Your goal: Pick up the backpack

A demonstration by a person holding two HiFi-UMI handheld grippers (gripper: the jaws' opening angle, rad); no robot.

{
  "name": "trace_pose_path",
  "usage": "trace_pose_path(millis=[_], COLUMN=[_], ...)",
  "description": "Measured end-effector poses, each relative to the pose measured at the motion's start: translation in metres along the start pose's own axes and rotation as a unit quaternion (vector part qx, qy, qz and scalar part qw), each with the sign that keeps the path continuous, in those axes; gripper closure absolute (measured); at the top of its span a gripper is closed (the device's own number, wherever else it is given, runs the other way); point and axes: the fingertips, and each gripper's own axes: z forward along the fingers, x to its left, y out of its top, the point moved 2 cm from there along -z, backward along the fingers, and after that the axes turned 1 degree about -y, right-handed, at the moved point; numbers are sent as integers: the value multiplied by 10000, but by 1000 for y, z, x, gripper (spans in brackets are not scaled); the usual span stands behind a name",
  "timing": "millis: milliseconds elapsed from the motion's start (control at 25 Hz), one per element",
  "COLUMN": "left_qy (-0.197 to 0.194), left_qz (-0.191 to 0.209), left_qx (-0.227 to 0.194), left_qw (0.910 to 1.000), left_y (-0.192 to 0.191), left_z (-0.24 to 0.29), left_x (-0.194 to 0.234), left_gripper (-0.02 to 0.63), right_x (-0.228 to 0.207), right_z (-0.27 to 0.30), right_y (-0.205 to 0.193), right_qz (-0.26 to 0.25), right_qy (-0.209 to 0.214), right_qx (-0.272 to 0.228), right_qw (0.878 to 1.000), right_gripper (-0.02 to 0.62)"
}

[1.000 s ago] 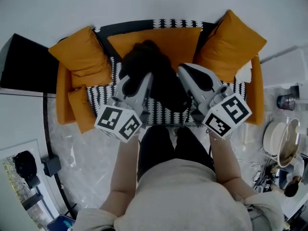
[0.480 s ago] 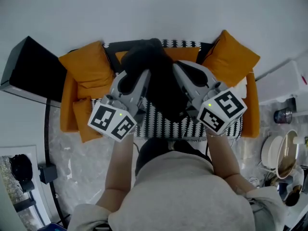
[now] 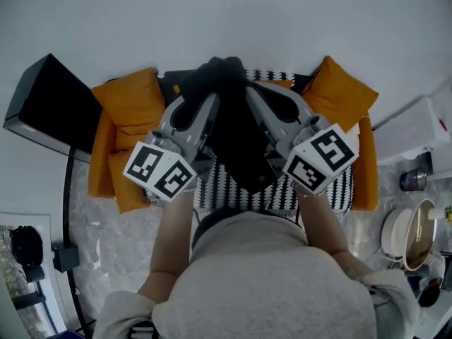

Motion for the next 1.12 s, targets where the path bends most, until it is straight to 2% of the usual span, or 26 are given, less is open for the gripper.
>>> trace_pose_path(millis=[400,1120], left_qy=[-18,6], left_qz=[68,-27], left_qx=[-275,-246], left_qw=[9996,9997], left_y=[10,6], left_z=[-3,-13], left_x=[-7,-8], left_gripper=[551,551], right_x=[8,13], right_z=[1,-1], right_y=[3,-7], right_qz=[-192,-307], right_qy=[166,157], right_qx=[-51,64], right_qw=[9997,9994], right_gripper=[592,592])
